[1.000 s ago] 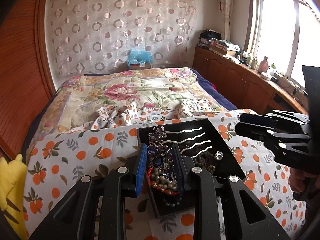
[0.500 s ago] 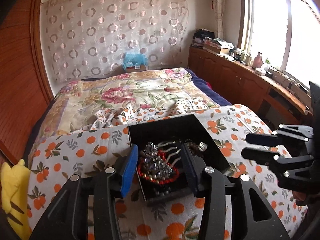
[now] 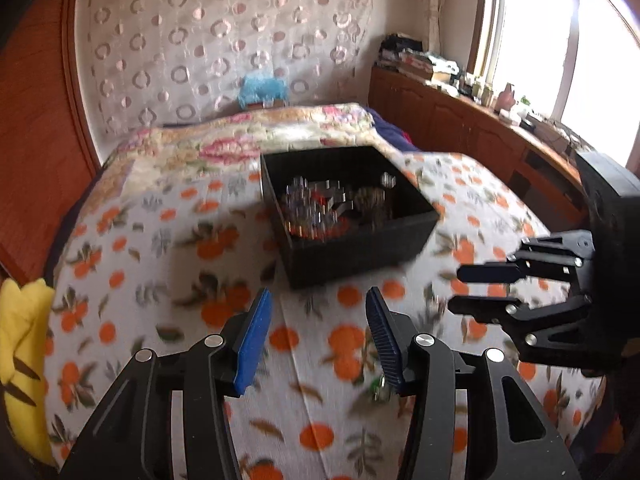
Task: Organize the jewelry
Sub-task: 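Grasp the green pendant necklace with the left tool while the right tool grasps the silver charm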
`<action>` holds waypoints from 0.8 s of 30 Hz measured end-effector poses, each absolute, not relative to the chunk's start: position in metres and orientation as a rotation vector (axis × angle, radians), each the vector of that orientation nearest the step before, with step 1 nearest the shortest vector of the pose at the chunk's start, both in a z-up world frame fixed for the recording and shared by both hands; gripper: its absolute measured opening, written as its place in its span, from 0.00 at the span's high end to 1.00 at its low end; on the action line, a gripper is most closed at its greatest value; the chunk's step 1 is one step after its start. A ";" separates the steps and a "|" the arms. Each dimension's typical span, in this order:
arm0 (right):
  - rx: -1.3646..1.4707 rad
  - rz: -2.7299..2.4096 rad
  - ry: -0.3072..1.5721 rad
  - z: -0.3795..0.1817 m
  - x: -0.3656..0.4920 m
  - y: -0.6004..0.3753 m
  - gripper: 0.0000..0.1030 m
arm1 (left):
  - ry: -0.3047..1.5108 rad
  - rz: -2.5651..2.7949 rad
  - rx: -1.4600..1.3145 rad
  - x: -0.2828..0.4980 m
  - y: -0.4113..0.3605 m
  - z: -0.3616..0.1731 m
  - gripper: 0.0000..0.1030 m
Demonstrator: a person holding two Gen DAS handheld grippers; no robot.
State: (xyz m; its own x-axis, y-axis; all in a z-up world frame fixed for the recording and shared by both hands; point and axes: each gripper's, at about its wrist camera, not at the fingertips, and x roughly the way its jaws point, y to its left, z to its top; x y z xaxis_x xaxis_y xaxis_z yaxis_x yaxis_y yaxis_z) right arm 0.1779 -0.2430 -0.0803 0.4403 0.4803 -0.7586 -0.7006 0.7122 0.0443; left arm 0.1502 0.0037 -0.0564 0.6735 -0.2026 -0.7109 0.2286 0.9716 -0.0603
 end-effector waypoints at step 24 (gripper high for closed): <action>-0.256 0.635 0.784 -0.073 0.147 -0.258 0.84 | 0.849 -0.280 0.069 0.100 -0.013 -0.082 0.69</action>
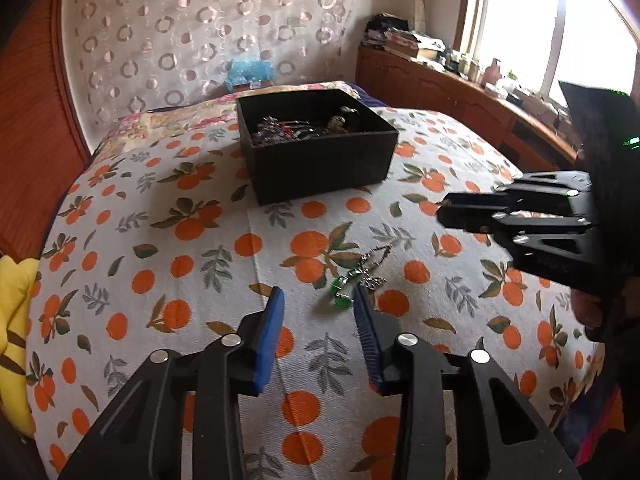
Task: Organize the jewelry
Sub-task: 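Grasp the green pendant necklace with the left tool while the right tool grasps the silver charm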
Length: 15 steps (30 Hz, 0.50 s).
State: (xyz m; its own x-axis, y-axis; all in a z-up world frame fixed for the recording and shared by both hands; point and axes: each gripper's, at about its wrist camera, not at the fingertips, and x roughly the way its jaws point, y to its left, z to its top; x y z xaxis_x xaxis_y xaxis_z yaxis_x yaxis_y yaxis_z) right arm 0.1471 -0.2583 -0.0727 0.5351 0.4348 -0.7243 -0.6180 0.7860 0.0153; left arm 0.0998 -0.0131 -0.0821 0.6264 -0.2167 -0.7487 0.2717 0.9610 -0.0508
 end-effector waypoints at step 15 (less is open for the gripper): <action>-0.257 0.650 0.767 -0.066 0.128 -0.264 0.84 | 0.914 -0.301 0.078 0.123 -0.026 -0.091 0.84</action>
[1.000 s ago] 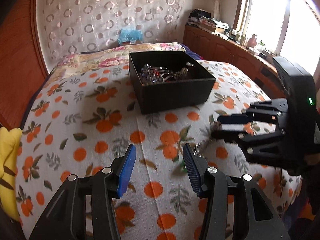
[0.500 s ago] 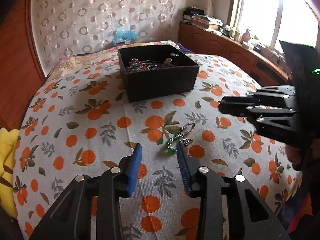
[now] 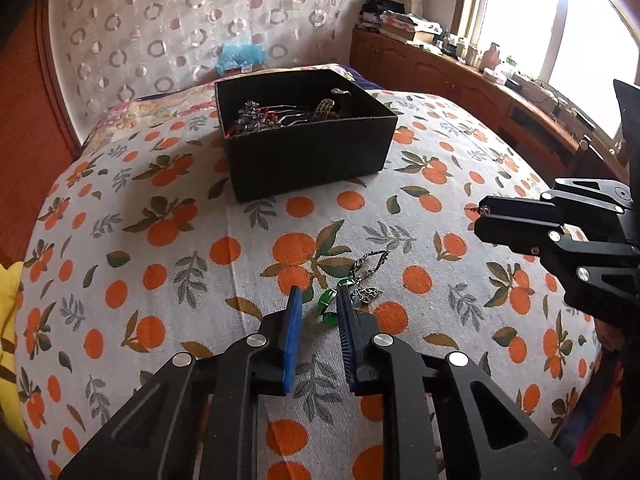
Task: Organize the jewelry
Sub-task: 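Grasp the green pendant necklace with the left tool while the right tool grasps the silver charm, then lower the green necklace into the box with the left tool while the right tool drops the charm in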
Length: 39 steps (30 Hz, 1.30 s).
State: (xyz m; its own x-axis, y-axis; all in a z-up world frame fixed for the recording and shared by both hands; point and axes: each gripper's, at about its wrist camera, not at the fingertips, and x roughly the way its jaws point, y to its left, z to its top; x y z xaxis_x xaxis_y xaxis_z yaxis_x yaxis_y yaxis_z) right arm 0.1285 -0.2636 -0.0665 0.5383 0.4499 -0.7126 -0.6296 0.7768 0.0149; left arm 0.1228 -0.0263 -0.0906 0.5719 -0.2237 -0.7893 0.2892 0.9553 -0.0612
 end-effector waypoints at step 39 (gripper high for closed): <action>-0.166 0.649 0.690 -0.022 0.220 -0.246 0.84 | 0.654 -0.296 0.024 0.163 -0.020 0.011 0.90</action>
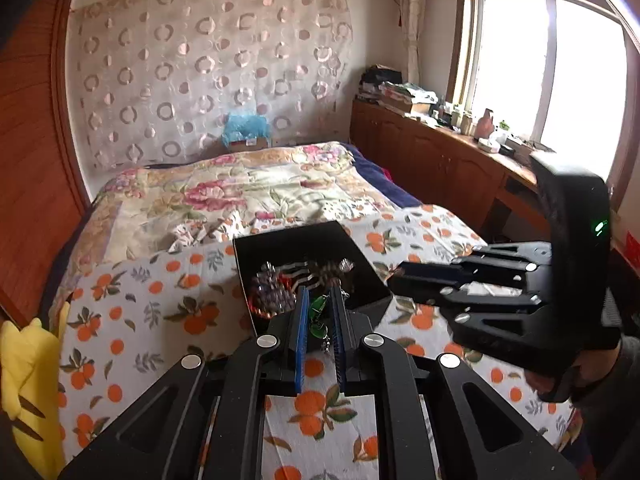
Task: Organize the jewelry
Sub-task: 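Lower the green necklace into the box with the left tool while the right tool drops the charm in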
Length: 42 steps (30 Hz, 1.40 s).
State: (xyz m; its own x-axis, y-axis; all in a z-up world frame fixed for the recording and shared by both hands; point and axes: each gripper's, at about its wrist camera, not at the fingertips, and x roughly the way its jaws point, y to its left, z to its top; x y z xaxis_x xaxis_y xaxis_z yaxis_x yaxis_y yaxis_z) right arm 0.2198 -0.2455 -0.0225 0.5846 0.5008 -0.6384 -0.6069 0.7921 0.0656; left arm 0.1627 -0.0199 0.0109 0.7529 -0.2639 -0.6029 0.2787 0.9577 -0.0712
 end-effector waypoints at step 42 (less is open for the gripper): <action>-0.059 0.543 0.676 -0.029 0.191 -0.286 0.64 | 0.670 -0.101 0.035 0.189 -0.009 -0.007 0.13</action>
